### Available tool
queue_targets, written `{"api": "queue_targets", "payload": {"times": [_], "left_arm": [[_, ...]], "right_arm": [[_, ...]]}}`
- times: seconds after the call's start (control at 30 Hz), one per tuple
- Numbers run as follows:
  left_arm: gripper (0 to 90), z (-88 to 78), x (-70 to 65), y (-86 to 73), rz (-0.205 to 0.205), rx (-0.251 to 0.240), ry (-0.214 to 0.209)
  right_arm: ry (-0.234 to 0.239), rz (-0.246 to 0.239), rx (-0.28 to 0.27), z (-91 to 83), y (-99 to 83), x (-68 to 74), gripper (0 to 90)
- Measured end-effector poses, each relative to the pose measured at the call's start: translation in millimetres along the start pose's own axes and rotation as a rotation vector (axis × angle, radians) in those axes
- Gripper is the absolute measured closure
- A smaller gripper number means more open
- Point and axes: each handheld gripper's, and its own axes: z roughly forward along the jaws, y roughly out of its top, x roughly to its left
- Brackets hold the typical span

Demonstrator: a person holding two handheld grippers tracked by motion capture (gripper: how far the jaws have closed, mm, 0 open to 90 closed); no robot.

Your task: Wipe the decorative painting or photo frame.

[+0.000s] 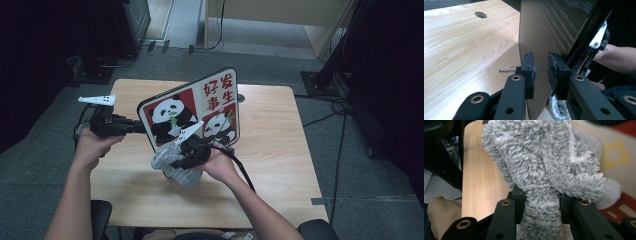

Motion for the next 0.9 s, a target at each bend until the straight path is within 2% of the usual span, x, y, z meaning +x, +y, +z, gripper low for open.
{"api": "queue_targets", "payload": {"times": [0.27, 0.47, 0.63, 0.73, 0.9], "left_arm": [[76.0, -0.6, 0.8, -0.6, -0.008, 0.000, -0.008], [76.1, -0.9, 1.2, -1.2, -0.010, -0.003, -0.009], [75.9, -0.8, 1.8, -1.3, -0.016, -0.006, -0.009], [75.6, -0.9, 2.0, -1.3, -0.018, -0.006, -0.008], [73.9, -1.1, 1.8, -1.4, -0.018, -0.007, -0.002]], "right_arm": [[0.008, 0.000, 0.004, 8.3, -11.1, -1.5, 67.7], [0.017, 0.017, 0.047, 15.4, -17.5, -2.7, 67.8], [0.028, 0.012, 0.047, 19.8, -23.4, -3.7, 67.8], [0.041, 0.024, 0.039, 22.5, -27.9, -5.6, 67.9], [0.041, 0.030, 0.069, 26.6, -31.6, -4.8, 67.9]]}}
